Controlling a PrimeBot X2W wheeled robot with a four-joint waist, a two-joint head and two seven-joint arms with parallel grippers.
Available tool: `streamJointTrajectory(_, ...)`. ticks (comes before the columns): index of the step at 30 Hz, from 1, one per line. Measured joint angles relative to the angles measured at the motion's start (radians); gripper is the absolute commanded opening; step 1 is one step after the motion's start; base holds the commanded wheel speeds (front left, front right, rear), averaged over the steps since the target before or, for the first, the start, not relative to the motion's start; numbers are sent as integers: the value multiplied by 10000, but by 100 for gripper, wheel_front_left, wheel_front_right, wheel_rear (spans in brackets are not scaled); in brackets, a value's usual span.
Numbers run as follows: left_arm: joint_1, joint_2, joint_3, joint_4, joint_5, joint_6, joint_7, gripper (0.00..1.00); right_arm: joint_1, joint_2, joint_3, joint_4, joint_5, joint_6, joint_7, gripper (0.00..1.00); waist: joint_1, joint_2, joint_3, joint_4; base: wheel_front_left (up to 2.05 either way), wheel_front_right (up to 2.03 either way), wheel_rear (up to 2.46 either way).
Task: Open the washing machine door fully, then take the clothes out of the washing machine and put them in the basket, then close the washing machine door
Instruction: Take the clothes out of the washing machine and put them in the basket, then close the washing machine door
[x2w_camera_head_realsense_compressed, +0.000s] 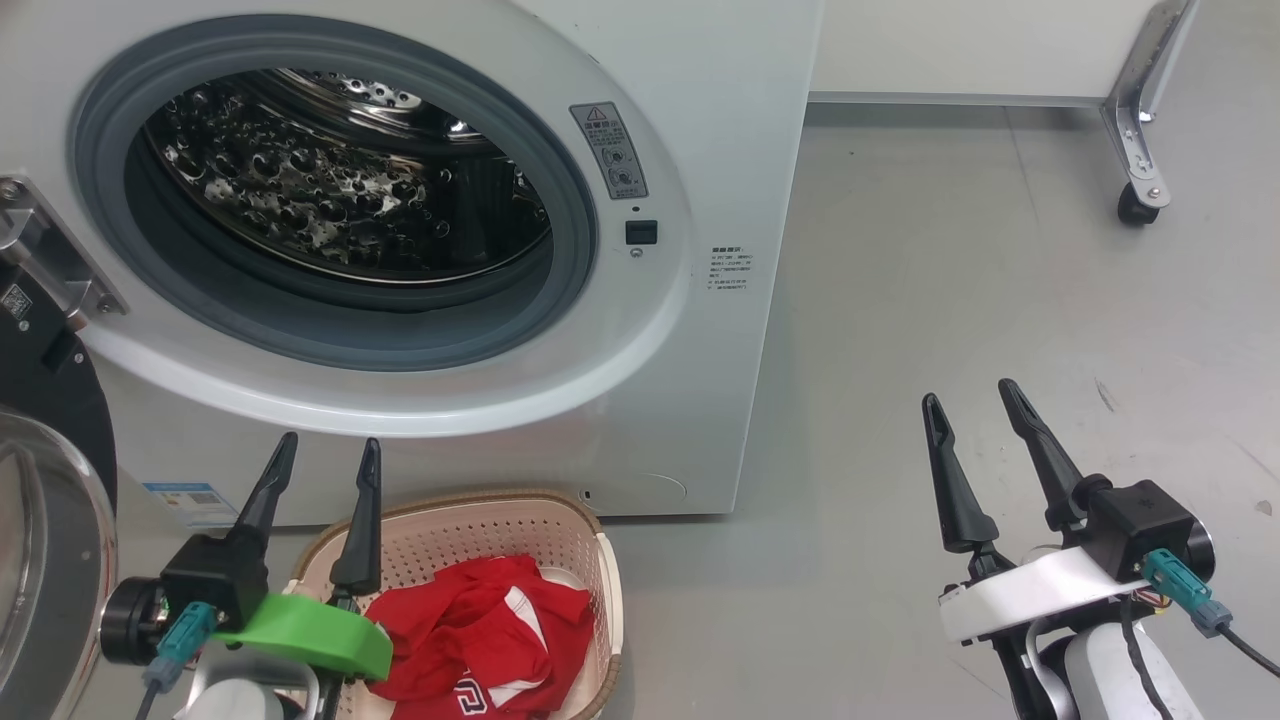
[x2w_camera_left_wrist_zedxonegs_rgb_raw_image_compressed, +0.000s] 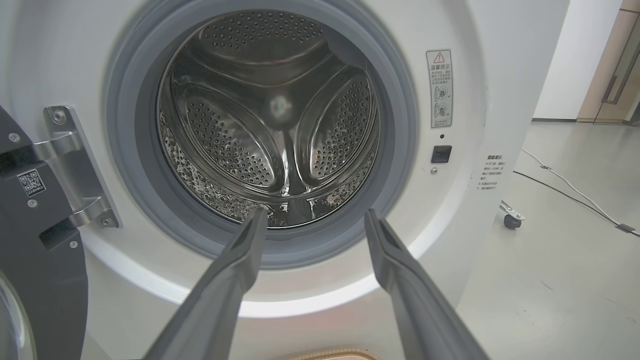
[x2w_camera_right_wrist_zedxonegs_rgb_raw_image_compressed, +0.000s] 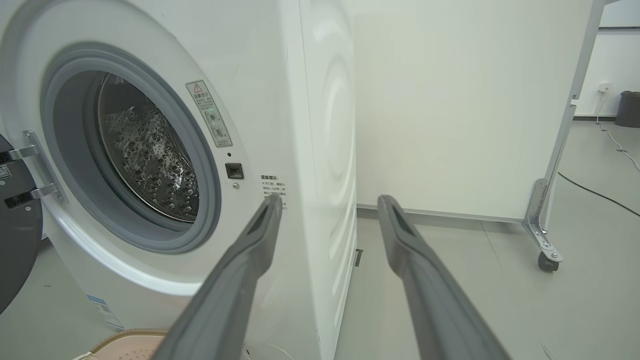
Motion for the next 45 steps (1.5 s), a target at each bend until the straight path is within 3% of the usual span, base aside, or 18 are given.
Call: streamJointTrajectory(45,489,-10,-107,-621,-176,119,0,100,34,2,58,-59,31,-6,0,100,0,0,134,-35,-18,18,0)
